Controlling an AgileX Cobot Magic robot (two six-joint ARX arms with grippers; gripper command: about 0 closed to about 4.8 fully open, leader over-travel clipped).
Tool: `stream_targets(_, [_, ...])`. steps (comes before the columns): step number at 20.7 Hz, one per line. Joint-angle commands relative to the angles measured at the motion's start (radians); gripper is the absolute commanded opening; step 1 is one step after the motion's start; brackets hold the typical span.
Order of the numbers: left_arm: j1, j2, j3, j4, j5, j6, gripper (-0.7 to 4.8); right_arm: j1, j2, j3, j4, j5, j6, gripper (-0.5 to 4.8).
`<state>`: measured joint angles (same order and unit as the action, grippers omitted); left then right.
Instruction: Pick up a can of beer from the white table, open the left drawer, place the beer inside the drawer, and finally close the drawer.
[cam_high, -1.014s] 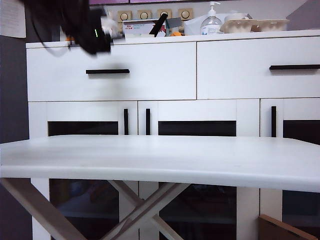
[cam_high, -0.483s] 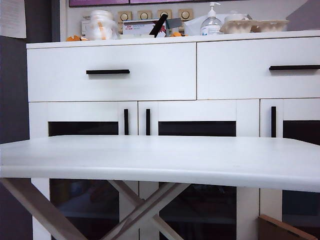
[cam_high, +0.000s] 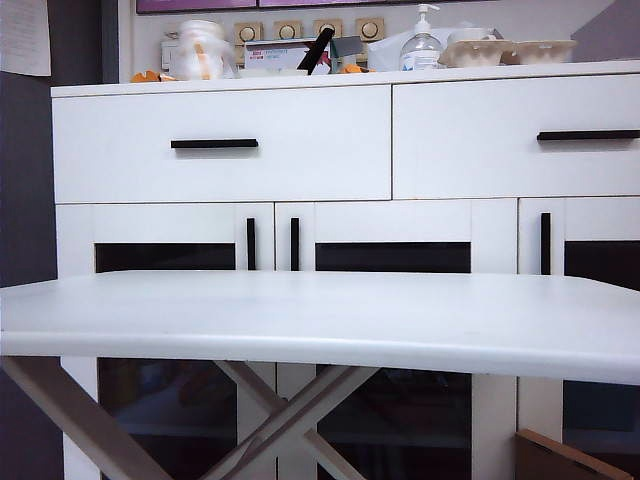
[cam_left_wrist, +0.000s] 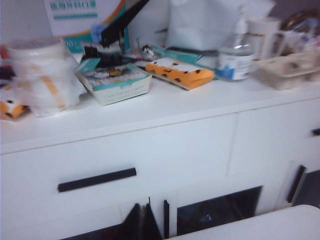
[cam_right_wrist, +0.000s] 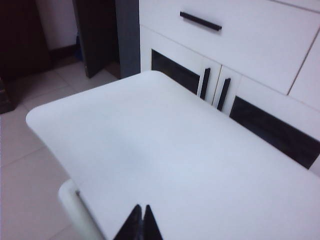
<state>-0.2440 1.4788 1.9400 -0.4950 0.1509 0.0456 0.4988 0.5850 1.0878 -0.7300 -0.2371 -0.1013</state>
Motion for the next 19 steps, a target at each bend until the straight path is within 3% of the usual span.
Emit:
stream_targets(1, [0.002, -0.165, -0.190, 0.050, 0.043, 0.012, -0.05, 0.000, -0.130, -0.131, 0.068, -0.005, 0.004, -0.01])
stream_targets(3, [0.003, -0.262, -0.312, 0.053, 0.074, 0.044, -0.05, 0.000, -0.193, -0.188, 0.068, -0.009, 0.004, -0.01])
stream_targets(8, [0.002, -0.630, -0.782, 0.274, 0.071, 0.018, -0.05, 0.000, -0.278, -0.294, 0.109, -0.007, 0.004, -0.01])
stream_targets(10, [0.002, -0.742, -0.906, 0.295, 0.071, -0.058, -0.06, 0.000, -0.277, -0.332, 0.176, -0.006, 0.004, -0.01])
stream_targets(11, [0.002, -0.779, -0.943, 0.294, 0.071, -0.087, -0.05, 0.001, -0.277, -0.346, 0.201, -0.006, 0.004, -0.01])
stream_targets(19, [0.002, -0.988, -1.206, 0.243, 0.071, -0.079, -0.05, 0.001, -0.277, -0.370, 0.181, -0.009, 0.004, -0.01])
